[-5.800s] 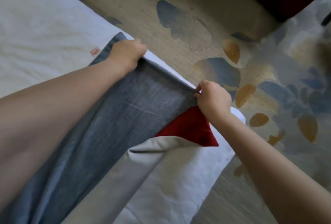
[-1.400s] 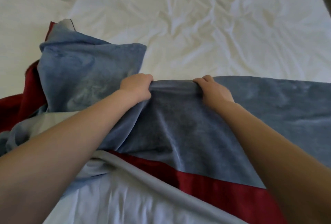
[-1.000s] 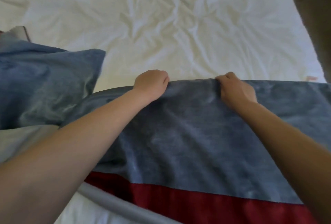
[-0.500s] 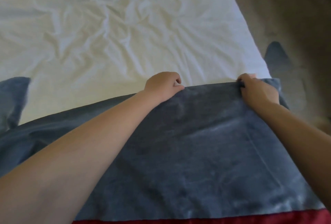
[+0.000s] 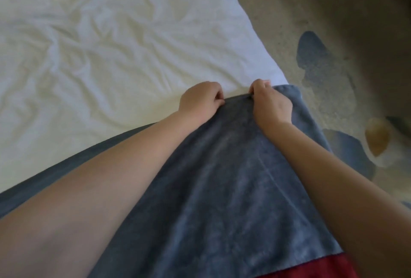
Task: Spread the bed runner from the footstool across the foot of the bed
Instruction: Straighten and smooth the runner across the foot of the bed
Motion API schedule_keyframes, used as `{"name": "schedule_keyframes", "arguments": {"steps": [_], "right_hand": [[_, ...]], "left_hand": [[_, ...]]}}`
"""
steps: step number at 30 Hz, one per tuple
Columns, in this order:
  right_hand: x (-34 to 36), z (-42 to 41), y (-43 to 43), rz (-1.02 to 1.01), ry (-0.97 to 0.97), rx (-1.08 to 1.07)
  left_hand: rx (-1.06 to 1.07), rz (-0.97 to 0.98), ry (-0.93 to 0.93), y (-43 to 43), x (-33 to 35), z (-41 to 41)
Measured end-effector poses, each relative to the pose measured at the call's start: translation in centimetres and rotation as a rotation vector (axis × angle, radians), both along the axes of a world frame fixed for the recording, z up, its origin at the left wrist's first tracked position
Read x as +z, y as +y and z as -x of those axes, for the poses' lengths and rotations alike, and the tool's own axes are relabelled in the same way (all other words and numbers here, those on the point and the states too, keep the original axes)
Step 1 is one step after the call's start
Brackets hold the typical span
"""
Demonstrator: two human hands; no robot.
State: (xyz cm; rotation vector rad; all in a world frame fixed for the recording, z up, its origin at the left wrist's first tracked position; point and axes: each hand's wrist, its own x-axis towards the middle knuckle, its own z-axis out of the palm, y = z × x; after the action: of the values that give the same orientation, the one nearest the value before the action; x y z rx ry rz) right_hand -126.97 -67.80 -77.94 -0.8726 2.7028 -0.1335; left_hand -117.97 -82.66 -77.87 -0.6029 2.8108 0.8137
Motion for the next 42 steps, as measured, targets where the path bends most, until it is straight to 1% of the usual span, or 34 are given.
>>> {"name": "schedule_keyframes", "arguments": {"steps": [2,5,9,12,13,16,20,22,24,28,31,35,38,42], "right_hand": [[0.0,1.3,-0.7,0.007,0.020,-0.058],[0.0,2.7,-1.4,0.104,0.055,-0.152],[-0.4,2.4,0.0,0.302,-0.037,-0.236],[-1.0,0.6,3.4,0.364,-0.065,-0.327],[-1.1,-0.1,4.9,0.358,-0.059,-0.363],[-1.3,-1.5,9.3,0.255,-0.022,-0.477],[-1.6,-1.6,14.3,0.097,-0.087,-0.707],[-1.9,-1.4,15.7,0.041,-0.125,-0.706],[-2.2,-1.2,16.3,0.043,-0.127,-0.680],[-2.2,0.4,17.2,0.093,-0.059,-0.664],[-2.2,2.8,18.4,0.089,-0.018,-0.666],[-2.1,6.2,19.5,0.058,0.022,-0.746],[-2.2,6.5,19.5,0.029,-0.008,-0.734],[-2.5,4.0,19.6,0.035,-0.078,-0.662]], "left_hand": [[0.000,0.044,0.025,-0.1,-0.2,1.4],[0.009,0.109,0.078,-0.3,-0.6,3.5],[0.042,0.148,0.086,0.2,-1.5,4.1],[0.046,0.146,0.103,0.8,-1.9,3.8],[0.024,0.139,0.099,1.1,-1.8,3.9],[-0.062,0.109,0.103,2.9,-1.5,4.9],[-0.067,0.119,0.120,5.2,-1.3,5.7],[-0.041,0.134,0.129,5.7,-1.3,5.6],[-0.034,0.153,0.137,6.0,-1.2,5.6],[-0.133,0.244,0.139,6.8,-0.8,6.3],[-0.193,0.259,0.167,8.2,-0.1,8.0],[-0.161,0.253,0.227,9.6,0.9,10.9],[-0.127,0.280,0.146,9.5,0.8,11.4],[-0.210,0.415,0.123,10.4,0.5,8.9]]}}
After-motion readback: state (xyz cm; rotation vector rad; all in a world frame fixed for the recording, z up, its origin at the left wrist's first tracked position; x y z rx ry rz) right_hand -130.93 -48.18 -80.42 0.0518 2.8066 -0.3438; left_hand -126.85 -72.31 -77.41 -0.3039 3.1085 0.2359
